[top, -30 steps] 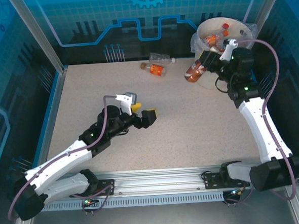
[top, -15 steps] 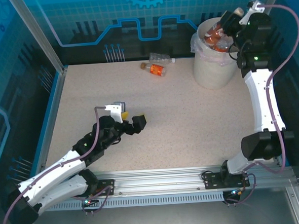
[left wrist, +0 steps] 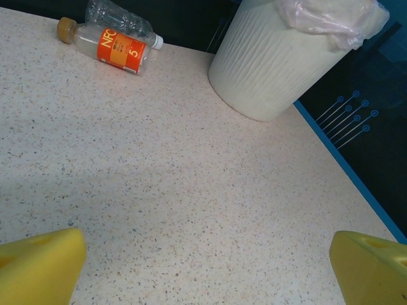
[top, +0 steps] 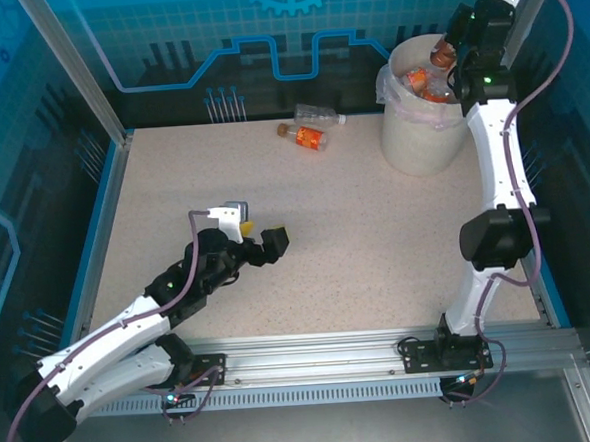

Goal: Put the plastic bottles in the bin

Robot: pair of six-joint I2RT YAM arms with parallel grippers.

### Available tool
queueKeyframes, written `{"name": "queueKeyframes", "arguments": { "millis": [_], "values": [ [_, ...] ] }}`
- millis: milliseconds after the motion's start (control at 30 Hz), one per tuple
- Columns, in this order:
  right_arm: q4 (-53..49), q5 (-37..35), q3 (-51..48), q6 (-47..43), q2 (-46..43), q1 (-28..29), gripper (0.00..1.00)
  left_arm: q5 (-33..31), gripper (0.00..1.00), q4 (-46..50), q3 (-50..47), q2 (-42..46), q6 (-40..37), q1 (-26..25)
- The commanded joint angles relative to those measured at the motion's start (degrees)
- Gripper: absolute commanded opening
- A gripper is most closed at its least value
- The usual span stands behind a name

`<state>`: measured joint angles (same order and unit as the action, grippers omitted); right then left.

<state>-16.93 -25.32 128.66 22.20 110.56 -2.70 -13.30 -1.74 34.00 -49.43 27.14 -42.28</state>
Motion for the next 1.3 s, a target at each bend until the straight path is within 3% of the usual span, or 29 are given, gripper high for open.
{"name": "queueKeyframes", "arguments": {
  "millis": [0,267,533,700,867,1100,1267],
  "values": [
    [-4.01,-11.68,5.89,0.29,2.44,-0.72,0.46,-1.20,0.99,-0.37,-0.05,-0.47,1.32,0.16],
    [-2.40,-18.29,4.18,-2.11,2.99,0.70,0.71,-1.29,0.99,-1.03,0.43,-1.76,1.18,0.37],
    [-8.98,-9.81,3.53,-1.92,0.69,0.92,0.79,-1.35,0.99,-1.03,0.85,-3.89,2.48,0.45],
    [-12.28,-1.66,1.34,-8.70,-2.53,2.73,0.86,-3.07,0.99,0.98,1.74,-6.37,5.47,1.03],
    [-12.12,4.76,-5.54,-12.63,-8.75,5.26,1.00,-3.68,0.99,1.93,3.38,-10.13,8.61,2.12],
    [-8.15,27.09,-20.45,-16.41,-19.01,9.13,1.00,-7.00,0.99,4.68,5.89,-15.10,17.66,4.30],
    [-7.11,35.24,-30.94,-20.63,-25.14,15.08,1.00,-3.02,0.99,8.51,10.39,-20.48,21.66,7.50]
  ]
}}
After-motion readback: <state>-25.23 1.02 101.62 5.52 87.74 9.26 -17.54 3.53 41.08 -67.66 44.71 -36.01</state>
